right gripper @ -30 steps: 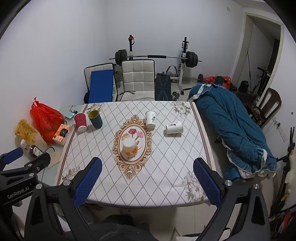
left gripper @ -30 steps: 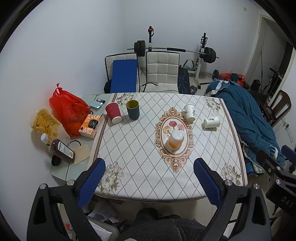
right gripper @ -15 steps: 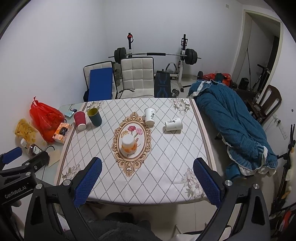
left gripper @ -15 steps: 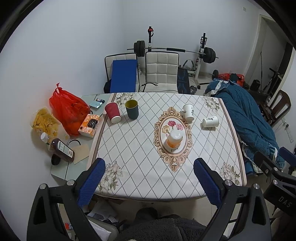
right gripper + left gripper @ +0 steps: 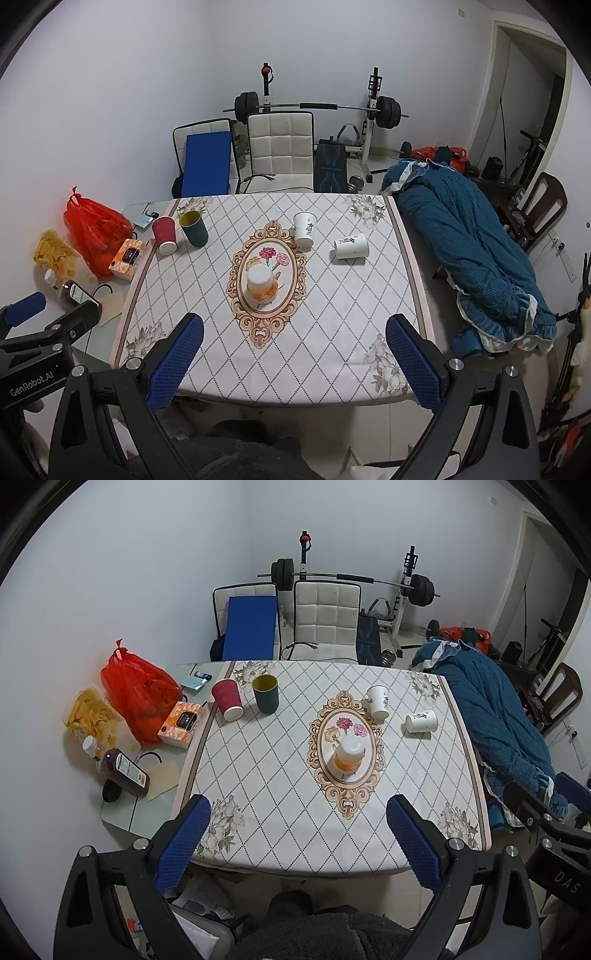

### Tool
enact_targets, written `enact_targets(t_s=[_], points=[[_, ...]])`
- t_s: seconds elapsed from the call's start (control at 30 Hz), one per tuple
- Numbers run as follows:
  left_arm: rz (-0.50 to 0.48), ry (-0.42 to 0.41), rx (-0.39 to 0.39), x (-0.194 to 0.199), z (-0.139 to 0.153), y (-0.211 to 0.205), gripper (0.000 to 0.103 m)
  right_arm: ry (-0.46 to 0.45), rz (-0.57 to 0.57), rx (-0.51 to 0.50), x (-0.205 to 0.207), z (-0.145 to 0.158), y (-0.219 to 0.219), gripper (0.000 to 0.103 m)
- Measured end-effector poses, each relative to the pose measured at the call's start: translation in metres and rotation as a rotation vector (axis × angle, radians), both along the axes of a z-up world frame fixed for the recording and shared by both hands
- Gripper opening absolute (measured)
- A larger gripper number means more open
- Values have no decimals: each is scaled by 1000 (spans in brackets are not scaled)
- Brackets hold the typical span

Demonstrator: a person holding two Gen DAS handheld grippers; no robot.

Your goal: Flip cup upside down

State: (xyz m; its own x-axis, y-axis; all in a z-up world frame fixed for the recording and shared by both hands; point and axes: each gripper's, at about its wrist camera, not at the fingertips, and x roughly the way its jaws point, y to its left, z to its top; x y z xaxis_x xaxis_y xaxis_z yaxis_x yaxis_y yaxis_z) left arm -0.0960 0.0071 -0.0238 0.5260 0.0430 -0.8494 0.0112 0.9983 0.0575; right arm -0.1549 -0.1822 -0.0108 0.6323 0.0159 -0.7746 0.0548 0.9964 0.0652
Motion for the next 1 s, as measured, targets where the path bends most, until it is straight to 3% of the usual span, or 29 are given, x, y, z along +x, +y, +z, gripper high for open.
enact_targets(t_s=[1.0], points=[[16, -1, 6, 1, 1, -5, 98, -1, 11, 18, 3, -4, -4, 101]])
